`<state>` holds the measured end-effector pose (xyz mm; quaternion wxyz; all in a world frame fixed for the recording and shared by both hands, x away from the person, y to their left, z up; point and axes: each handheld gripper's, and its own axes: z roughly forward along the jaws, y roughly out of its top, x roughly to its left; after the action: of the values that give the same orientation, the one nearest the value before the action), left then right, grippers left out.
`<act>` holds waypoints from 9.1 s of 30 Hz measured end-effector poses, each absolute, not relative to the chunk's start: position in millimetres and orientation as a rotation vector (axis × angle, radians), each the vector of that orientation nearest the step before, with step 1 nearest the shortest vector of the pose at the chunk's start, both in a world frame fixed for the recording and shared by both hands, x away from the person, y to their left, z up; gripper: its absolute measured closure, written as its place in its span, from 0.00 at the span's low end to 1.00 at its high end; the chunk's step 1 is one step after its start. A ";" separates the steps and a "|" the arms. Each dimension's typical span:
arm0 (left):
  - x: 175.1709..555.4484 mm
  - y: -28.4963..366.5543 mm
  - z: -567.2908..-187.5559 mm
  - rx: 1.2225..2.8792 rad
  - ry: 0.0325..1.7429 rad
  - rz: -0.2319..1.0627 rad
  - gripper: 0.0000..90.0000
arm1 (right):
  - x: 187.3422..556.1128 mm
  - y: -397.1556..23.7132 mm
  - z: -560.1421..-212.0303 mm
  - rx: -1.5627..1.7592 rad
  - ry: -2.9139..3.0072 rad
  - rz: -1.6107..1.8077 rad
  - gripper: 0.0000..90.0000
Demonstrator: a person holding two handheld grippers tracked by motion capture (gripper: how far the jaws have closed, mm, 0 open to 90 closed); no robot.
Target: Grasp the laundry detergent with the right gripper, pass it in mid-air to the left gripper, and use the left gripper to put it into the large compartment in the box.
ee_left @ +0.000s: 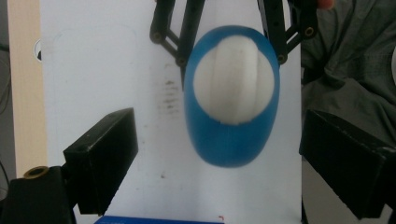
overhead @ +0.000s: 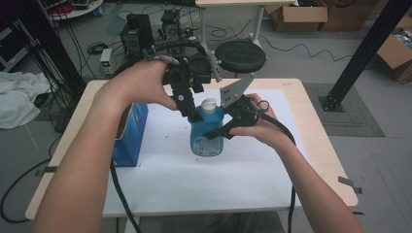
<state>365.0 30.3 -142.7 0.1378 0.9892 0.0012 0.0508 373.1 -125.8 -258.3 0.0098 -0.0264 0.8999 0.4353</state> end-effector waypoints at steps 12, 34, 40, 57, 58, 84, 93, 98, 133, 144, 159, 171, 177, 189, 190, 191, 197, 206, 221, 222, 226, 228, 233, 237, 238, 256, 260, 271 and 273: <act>363.0 15.4 -159.2 2.879 0.008 0.138 0.14 | 371.4 -123.4 -257.5 -0.090 2.820 1.346 0.51; 365.2 8.7 -171.7 2.906 0.026 0.110 0.27 | 370.2 -125.9 -256.7 -0.071 2.840 1.338 0.51; 365.8 7.5 -173.9 2.910 0.031 0.088 0.33 | 369.9 -127.1 -256.8 -0.053 2.851 1.330 0.51; 365.0 8.4 -176.7 2.913 0.054 0.055 0.41 | 371.2 -124.7 -258.3 -0.084 2.838 1.334 0.51; 364.9 8.8 -176.8 2.912 0.055 0.053 0.41 | 371.2 -124.8 -258.3 -0.084 2.839 1.334 0.51; 364.7 8.8 -181.6 2.909 0.089 0.042 0.42 | 371.5 -122.7 -261.1 -0.073 2.870 1.304 0.51; 365.4 10.7 -178.1 2.903 0.116 0.024 0.42 | 373.2 -121.2 -260.9 -0.104 2.868 1.334 0.48; 367.8 14.7 -173.5 2.901 0.165 -0.013 0.43 | 372.5 -121.7 -257.8 -0.069 2.855 1.352 0.37; 424.8 164.8 -92.6 2.502 1.773 0.262 0.43 | 415.5 -246.4 -271.5 0.439 2.950 0.483 0.34; 424.0 216.3 -95.1 2.275 2.070 0.273 0.43 | 419.7 -278.6 -271.9 0.529 2.931 0.435 0.35; 423.5 241.5 -135.3 2.207 2.171 0.219 0.43 | 417.1 -296.4 -273.1 0.578 2.918 0.405 0.35; 428.9 245.8 -191.2 2.214 2.194 0.118 0.43 | 415.0 -295.7 -274.5 0.566 2.918 0.408 0.34; 432.1 245.8 -216.5 2.224 2.205 0.085 0.43 | 414.4 -296.7 -275.9 0.583 2.922 0.396 0.34; 434.7 246.1 -248.0 2.249 2.225 0.051 0.43 | 414.7 -297.3 -278.3 0.585 2.923 0.394 0.34; 434.7 246.1 -248.0 2.249 2.225 0.051 0.43 | 414.7 -297.3 -278.3 0.585 2.923 0.394 0.34; 434.5 246.7 -251.3 2.245 2.228 0.044 0.43 | 414.8 -297.0 -279.5 0.586 2.926 0.396 0.34; 435.0 245.7 -257.4 2.256 2.230 0.046 0.43 | 415.1 -296.3 -281.9 0.582 2.929 0.395 0.34; 436.2 244.6 -267.5 2.268 2.241 0.031 0.43 | 414.6 -297.8 -283.7 0.592 2.928 0.400 0.34; 436.4 244.5 -271.9 2.278 2.233 0.038 0.42 | 415.8 -296.0 -288.8 0.586 2.939 0.388 0.34; 436.3 244.4 -272.0 2.278 2.231 0.040 0.42 | 415.8 -295.9 -289.3 0.586 2.942 0.386 0.34; 435.9 243.3 -272.2 2.273 2.236 0.038 0.42 | 415.6 -295.5 -290.1 0.589 2.945 0.380 0.34; 435.8 243.4 -272.0 2.285 2.228 0.042 0.42 | 415.5 -295.5 -289.8 0.586 2.944 0.380 0.34; 435.3 243.2 -272.2 2.275 2.232 0.043 0.42 | 415.2 -295.7 -290.0 0.589 2.945 0.379 0.34; 435.1 244.0 -272.3 2.276 2.229 0.045 0.42 | 415.3 -295.8 -289.4 0.592 2.944 0.380 0.34; 434.9 244.0 -272.4 2.277 2.226 0.048 0.42 | 415.2 -295.9 -289.4 0.596 2.945 0.379 0.34; 433.2 242.2 -272.5 2.276 2.224 0.065 0.42 | 413.8 -299.7 -289.5 0.615 2.943 0.380 0.34; 432.4 243.1 -272.3 2.265 2.223 0.064 0.42 | 412.6 -300.2 -288.9 0.617 2.941 0.384 0.34; 429.6 243.5 -262.9 2.249 2.183 0.087 0.30 | 410.0 -297.1 -285.2 0.620 2.938 0.383 0.34; 428.3 242.0 -257.0 2.249 2.172 0.108 0.28 | 409.8 -296.3 -285.2 0.621 2.939 0.386 0.34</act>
<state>428.3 242.0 -257.0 0.0065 0.7189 0.6942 0.0345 409.8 -296.3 -285.2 0.0564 0.2046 0.9689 0.1273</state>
